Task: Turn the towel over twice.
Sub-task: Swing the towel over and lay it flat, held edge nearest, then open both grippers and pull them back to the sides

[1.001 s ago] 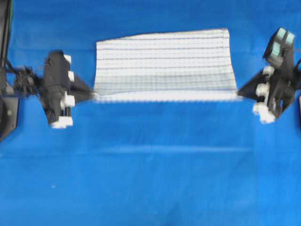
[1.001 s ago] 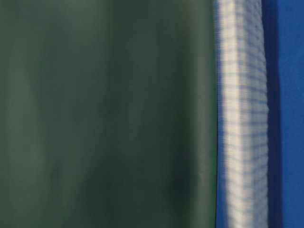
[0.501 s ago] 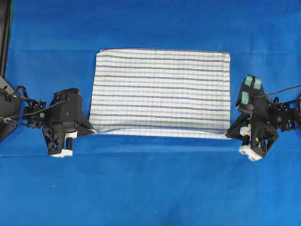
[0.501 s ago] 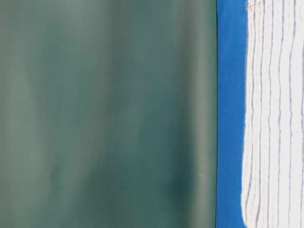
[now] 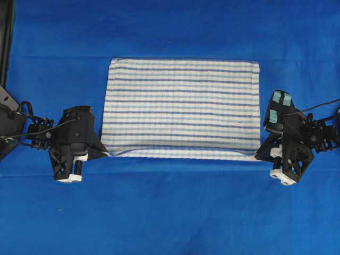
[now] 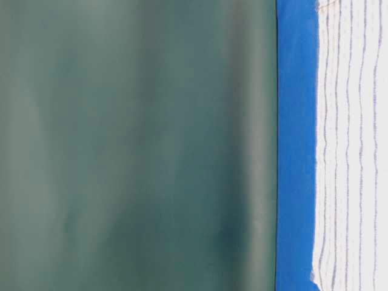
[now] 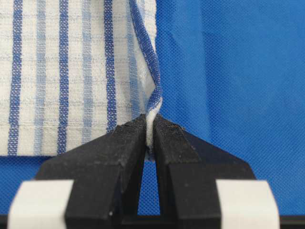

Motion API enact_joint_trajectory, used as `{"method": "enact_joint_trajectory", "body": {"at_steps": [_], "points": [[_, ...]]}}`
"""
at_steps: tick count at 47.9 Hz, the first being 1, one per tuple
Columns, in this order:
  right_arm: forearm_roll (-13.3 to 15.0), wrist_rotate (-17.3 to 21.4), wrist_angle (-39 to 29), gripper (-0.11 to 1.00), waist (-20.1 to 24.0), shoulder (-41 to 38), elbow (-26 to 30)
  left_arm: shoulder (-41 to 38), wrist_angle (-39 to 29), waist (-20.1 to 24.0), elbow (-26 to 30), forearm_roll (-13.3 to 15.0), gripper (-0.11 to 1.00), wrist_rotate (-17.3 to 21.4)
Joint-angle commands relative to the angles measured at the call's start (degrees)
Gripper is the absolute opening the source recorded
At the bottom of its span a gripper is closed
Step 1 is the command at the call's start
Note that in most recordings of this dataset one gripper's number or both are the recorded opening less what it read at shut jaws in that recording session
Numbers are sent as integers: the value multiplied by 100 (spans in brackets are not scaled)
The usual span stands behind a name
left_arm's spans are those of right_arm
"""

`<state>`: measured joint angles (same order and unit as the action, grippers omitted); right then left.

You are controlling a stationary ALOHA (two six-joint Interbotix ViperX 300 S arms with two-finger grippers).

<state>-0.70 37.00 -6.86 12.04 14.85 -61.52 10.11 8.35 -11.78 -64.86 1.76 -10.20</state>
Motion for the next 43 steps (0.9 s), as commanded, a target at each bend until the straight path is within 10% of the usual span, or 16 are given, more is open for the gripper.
{"method": "enact_joint_trajectory", "body": {"at_steps": [1, 11, 22, 28, 43], "points": [[35, 0, -35, 6, 35, 35, 97, 26, 35, -26, 88, 9, 3, 0], [105, -62, -193, 9, 35, 132, 193, 79, 0, -18, 193, 9, 5, 0], [677, -79, -791, 69, -9, 756, 387, 536, -457, -18, 510, -9, 56, 132], [1143, -79, -976, 65, -149, 1266, 448, 958, -703, 62, 589, -9, 78, 237], [2540, -88, -949, 66, -782, 2689, 272, 2180, -650, 519, 246, -9, 77, 914]]}}
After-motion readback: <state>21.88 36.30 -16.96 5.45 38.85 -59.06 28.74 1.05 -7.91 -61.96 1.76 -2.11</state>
